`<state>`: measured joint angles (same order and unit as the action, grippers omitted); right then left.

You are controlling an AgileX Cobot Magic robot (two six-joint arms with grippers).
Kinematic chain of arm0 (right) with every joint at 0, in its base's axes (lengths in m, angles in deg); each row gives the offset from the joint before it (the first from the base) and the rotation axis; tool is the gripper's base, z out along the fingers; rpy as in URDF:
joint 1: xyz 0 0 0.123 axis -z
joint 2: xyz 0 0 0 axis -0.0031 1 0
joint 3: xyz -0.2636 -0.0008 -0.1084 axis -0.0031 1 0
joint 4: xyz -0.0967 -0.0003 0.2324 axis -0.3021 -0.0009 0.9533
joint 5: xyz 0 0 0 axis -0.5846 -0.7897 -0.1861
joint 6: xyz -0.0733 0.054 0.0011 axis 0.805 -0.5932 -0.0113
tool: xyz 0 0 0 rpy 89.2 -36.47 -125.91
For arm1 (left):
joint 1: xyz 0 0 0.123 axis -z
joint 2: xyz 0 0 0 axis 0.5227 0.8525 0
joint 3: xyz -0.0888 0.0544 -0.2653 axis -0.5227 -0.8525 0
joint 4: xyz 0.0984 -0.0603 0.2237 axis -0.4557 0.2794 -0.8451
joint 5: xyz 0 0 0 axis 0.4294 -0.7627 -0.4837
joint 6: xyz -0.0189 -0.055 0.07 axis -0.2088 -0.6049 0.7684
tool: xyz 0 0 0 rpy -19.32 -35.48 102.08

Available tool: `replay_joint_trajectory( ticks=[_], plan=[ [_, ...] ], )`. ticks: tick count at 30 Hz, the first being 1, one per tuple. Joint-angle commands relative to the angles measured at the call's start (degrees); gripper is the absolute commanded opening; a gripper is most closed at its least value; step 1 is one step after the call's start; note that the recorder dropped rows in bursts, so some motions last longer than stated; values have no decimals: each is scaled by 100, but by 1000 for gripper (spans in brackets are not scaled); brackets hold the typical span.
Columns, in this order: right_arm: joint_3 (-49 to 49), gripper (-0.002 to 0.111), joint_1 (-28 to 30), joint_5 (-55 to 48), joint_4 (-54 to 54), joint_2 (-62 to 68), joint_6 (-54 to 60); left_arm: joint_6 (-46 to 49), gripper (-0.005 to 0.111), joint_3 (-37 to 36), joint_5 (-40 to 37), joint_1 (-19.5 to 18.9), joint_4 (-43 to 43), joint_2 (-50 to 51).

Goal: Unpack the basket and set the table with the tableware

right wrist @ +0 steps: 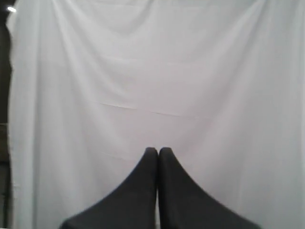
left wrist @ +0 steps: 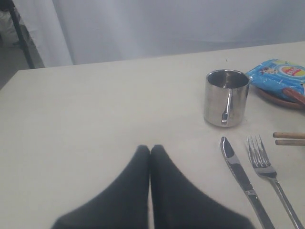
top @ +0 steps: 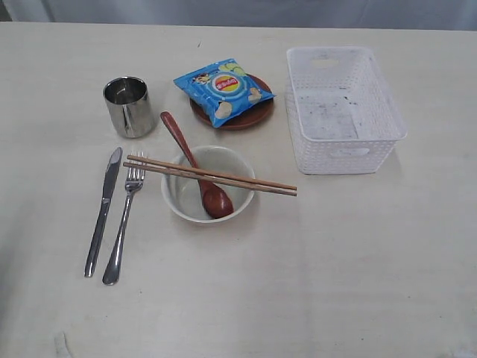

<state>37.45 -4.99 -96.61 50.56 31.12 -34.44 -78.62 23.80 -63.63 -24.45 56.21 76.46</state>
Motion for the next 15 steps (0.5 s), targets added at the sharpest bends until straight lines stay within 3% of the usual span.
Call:
replay_joint_trajectory(
  ticks=[1,15],
  plan=[
    [662,0,646,24,63,-2,-75,-13,0,-13,3,29,9,-11],
    [3136,0,493,-1,-46,-99,-99,-13,0,-13,3,29,9,-11]
  ],
)
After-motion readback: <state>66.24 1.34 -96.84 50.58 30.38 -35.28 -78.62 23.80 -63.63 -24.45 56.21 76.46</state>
